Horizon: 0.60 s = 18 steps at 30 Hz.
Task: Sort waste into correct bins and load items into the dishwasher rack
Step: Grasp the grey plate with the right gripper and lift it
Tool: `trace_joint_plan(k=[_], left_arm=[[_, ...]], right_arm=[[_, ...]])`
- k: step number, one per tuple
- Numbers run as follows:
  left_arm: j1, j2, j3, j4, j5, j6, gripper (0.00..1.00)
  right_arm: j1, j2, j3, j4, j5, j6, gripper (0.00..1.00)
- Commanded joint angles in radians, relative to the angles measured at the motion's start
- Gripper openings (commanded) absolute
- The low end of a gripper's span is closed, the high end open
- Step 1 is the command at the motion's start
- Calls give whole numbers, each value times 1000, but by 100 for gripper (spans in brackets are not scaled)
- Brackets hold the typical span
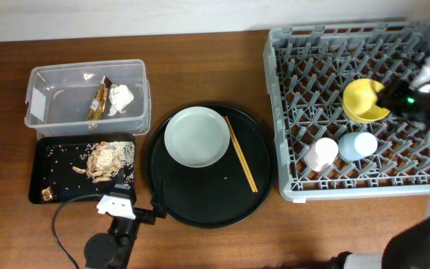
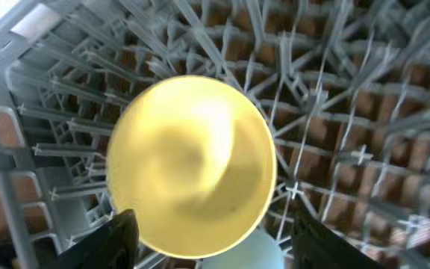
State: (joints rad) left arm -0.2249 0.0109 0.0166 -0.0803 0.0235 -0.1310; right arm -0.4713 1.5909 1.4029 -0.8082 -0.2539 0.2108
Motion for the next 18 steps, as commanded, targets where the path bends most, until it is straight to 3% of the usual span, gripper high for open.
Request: trace_joint_plan(k=[1,3,4,5,7,10,12,14,15,17,18], left_arm=[[-1,-4,-8,1,7,13,99],[-1,-4,-8,1,7,13,99],[-1,-4,-8,1,7,13,99],[-1,-4,-8,1,7,13,99],[-1,-4,-8,1,7,13,99],[-1,-4,-8,1,7,13,99],[-1,-4,-8,1,7,13,100],[-1,-4,-8,1,7,13,99],[-1,-4,-8,1,7,13,99],[-1,-4,-8,1,7,13,99],[-1,-4,-8,1,7,13,99]], right_arm=[[-85,103,4,-6,-184,65,66],[-69,203,4,53,-184,68,67],[-58,228,4,56,-182,68,59],[-53,244,4,58,-179,68,47],[-54,241,6,60,-146,68,8],[-51,133,33,60,-116,68,4],[-9,-19,48,58,89,55,4],[222,-149,48,59,750,4,4],[365,-122,43,103,1043,3,4],[485,4,40,191,1301,-87,4],[524,146,40,224,1484,-159,4]])
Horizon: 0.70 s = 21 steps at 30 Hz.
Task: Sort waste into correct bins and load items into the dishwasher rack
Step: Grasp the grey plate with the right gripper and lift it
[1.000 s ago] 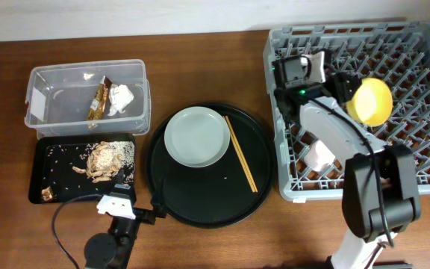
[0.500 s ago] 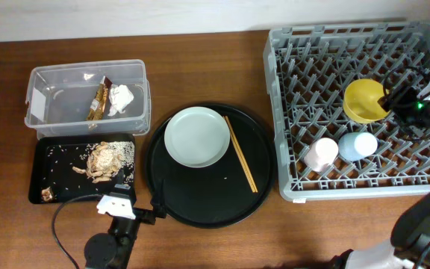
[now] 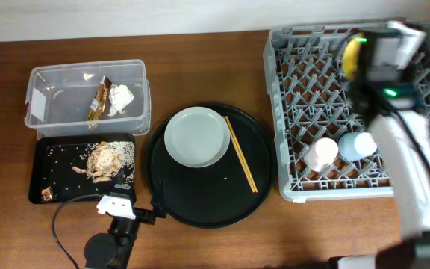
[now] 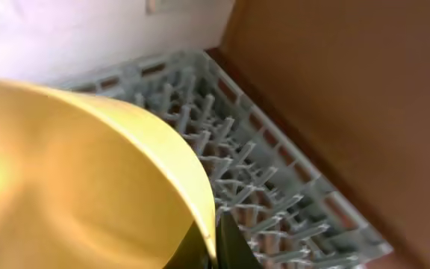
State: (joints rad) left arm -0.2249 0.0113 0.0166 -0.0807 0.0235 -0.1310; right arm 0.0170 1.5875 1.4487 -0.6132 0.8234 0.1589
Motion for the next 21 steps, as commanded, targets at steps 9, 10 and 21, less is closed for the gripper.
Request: trace_joint_plan(k=[9,10,21], left_arm=[[-1,-4,-8,1,7,13,99],[-1,-4,-8,1,7,13,99],[-1,-4,-8,1,7,13,100]], right_arm=[[204,315,-5,5,452,-162,40],[234,288,-5,0,452,-171,42],[559,259,-45,-189,-1152,591,57]])
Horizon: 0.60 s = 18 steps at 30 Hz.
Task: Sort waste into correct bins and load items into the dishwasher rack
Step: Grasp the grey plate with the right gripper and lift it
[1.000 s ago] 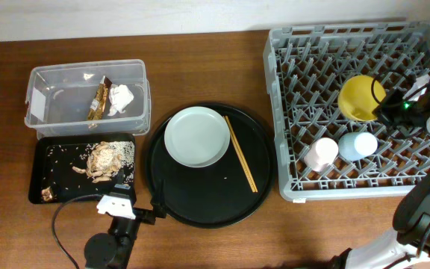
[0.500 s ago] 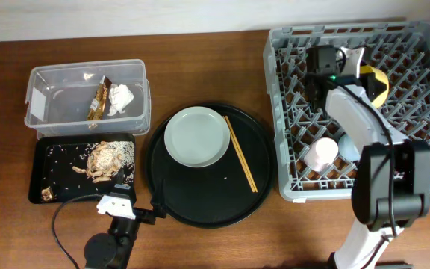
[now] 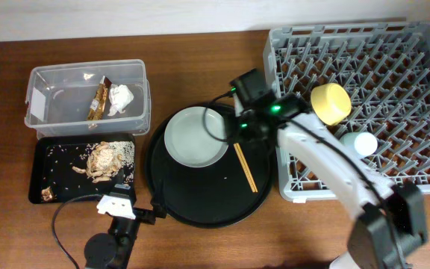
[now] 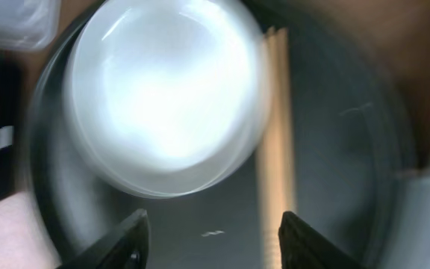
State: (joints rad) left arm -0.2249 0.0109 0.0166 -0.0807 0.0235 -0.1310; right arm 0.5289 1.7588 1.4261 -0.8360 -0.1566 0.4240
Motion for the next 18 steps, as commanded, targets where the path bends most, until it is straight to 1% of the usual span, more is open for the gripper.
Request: trace_joint_plan(k=[1,3,4,6,8,9,10,12,13,15,16,17,18], left_arm=[[-1,-4,-8,1,7,13,99],[-1,-4,-8,1,7,13,99],[-1,-4,-8,1,7,13,99],[-1,-4,-8,1,7,13,99],[-1,-4,-8,1,7,13,99],[-1,-4,-8,1,7,13,99],[-1,-4,-8,1,7,13,99],[-1,-4,-8,1,7,13,99],[-1,-4,-8,1,7,13,99],[-1,-4,-8,1,7,13,99],[-1,-4,-8,1,7,13,99],[-1,-4,-8,1,7,13,99],[-1,-4,-8,1,7,13,99]], right_arm=[[68,153,-23,74,-172,455,57],[69,250,-23,92,-124,581,52],[69,289,-23,97,-116,588,47],[72,340,-23,91,-93,618,43],[69,357,-23,71,-86,605,4],[51,324,-22,23,-47,590,4],[41,293,-22,19,-3,536,4],[24,134,-15,30,173,266,4],[5,-11,-5,25,388,111,4],[-40,-178,-5,57,729,-1,4],[-96,-252,-5,142,998,-114,4],[-171,-266,-5,249,1126,-230,4],[-240,-256,-5,322,1136,-294,4]])
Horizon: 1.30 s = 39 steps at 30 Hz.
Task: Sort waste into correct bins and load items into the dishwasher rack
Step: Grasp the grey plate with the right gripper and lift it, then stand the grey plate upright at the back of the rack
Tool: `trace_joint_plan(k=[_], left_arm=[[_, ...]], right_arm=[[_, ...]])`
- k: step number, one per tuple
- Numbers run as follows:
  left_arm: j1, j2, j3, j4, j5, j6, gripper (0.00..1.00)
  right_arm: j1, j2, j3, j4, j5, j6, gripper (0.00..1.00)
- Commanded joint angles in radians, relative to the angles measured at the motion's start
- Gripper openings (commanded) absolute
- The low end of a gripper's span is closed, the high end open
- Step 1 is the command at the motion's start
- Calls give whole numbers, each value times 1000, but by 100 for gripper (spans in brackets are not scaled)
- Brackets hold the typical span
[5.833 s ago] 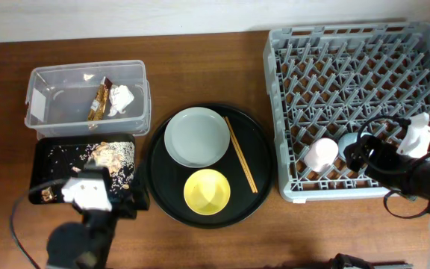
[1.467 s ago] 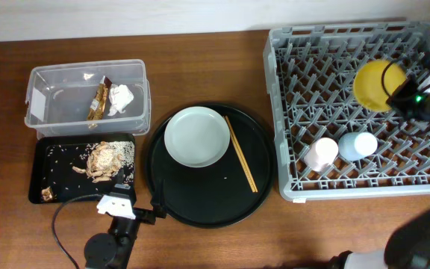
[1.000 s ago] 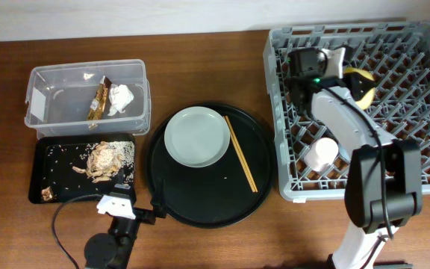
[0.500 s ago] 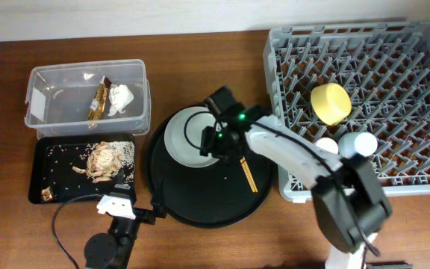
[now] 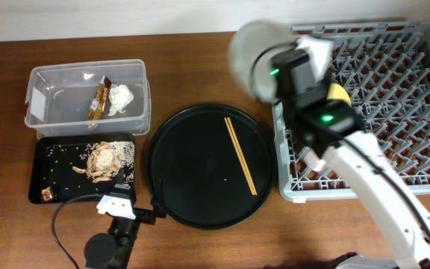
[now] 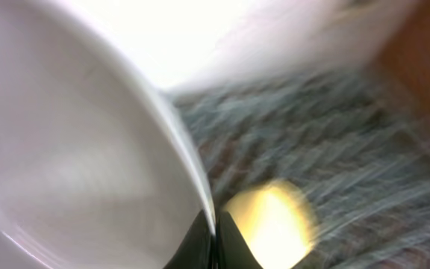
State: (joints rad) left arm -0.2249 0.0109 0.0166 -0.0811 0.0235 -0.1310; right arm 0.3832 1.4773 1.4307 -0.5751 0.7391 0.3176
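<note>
My right gripper (image 6: 213,233) is shut on the rim of the white plate (image 6: 80,172), which fills the left of the right wrist view. From overhead the plate (image 5: 254,49) shows as a pale blur held in the air by the right gripper (image 5: 278,66), over the near-left corner of the grey dishwasher rack (image 5: 394,60). The yellow bowl (image 6: 271,220) lies in the rack below the plate; overhead only a sliver of the bowl (image 5: 340,93) shows past my arm. A pair of chopsticks (image 5: 241,154) lies on the round black tray (image 5: 192,187). The cups are hidden by my arm.
A clear plastic bin (image 5: 88,97) with wrappers and tissue stands at the far left. In front of it sits a black rectangular tray (image 5: 51,183) of food scraps. A black mount with a cable (image 5: 116,217) sits at the table's front edge.
The right gripper was open above the white plate on the black tray. Now it is shut on the plate's rim and holds it up by the rack's left side. The tray keeps only the chopsticks.
The right gripper was open at the upright yellow bowl in the rack. Then it was shut on the bowl's rim, holding it up. Then the bowl lay upside down in the rack and the gripper hung open over the plate. Now it holds the plate.
</note>
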Motion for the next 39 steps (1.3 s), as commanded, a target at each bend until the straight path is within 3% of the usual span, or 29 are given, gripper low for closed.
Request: trace_joint_plan(k=[1,4,6,8,9,10,11,12,17,18,19,29,31,35,39], left_arm=[[-1,-4,-8,2,7,13,99],[-1,-4,-8,2,7,13,99],[-1,-4,-8,2,7,13,100],[-1,-4,-8,2,7,13,99],[-1,-4,-8,2,7,13,99],[-1,-4,-8,2,7,13,100],[-1,-4,-8,2,7,13,99],[-1,-4,-8,2,7,13,99],[-1,-4,-8,2,7,13,99],[-1,-4,-8,2,7,13,99],[-1,-4,-8,2,7,13,100],[-1,-4,-8,2,7,13,99],[-1,-4,-8,2,7,13,99],[-1,-4,-8,2,7,13,99],[-1,-4,-8,2,7,13,99]], right_arm=[[-160,55,-10,114,238,-191,4],[-231,211,-10,213,235,-191,4],[-220,353,-10,259,222,-190,4],[-188,386,-10,237,149,-190,4],[-167,380,-9,237,177,-191,7],[-146,371,-9,213,217,-191,30],[-126,360,-9,195,246,-196,7],[-110,351,-9,194,249,-210,4],[-73,331,-9,157,253,-209,4],[-63,331,-9,144,265,-209,8],[-63,330,-9,136,265,-209,4],[-161,268,20,171,257,-209,4],[-190,275,20,187,252,-129,4],[-187,302,19,32,154,204,4],[-186,325,19,-24,49,216,4]])
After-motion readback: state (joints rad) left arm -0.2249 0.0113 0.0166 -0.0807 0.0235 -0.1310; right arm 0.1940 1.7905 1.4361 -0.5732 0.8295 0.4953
